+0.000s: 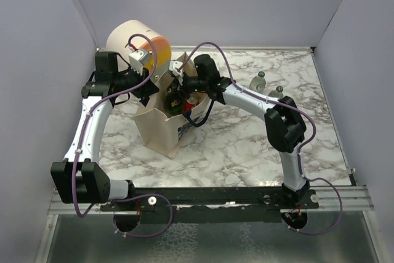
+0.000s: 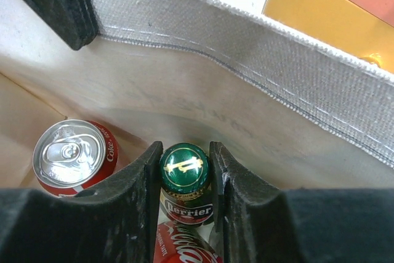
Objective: Place the beverage into the canvas bag
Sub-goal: Place the drink in the canvas bag.
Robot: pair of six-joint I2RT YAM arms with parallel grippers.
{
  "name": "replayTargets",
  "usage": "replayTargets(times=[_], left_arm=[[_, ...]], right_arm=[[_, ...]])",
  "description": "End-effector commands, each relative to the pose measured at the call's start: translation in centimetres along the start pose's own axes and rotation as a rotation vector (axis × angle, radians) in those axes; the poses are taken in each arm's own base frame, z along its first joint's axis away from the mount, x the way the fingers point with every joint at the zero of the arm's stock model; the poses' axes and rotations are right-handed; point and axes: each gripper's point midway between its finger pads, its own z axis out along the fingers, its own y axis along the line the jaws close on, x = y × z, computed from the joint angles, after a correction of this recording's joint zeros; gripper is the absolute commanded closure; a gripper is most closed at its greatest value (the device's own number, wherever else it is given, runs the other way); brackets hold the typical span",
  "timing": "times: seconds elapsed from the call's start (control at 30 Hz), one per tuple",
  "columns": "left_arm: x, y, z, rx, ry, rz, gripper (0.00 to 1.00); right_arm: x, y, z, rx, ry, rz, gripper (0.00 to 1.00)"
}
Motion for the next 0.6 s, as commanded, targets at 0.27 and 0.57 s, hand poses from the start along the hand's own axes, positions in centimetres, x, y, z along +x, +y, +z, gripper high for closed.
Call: replayTargets(times=[0.27, 0.57], left_arm=[[0.4, -0.8, -0.1, 0.032, -0.020, 0.027, 0.89], [1.0, -0.7, 0.0, 0.030, -0.009, 0.028, 0.89]], right_arm=[[1.9, 0.2, 0.8, -0.038, 0.059, 0.150, 0.57], [0.0, -0.2, 0.6, -0.034, 0.027, 0.149, 0.44]])
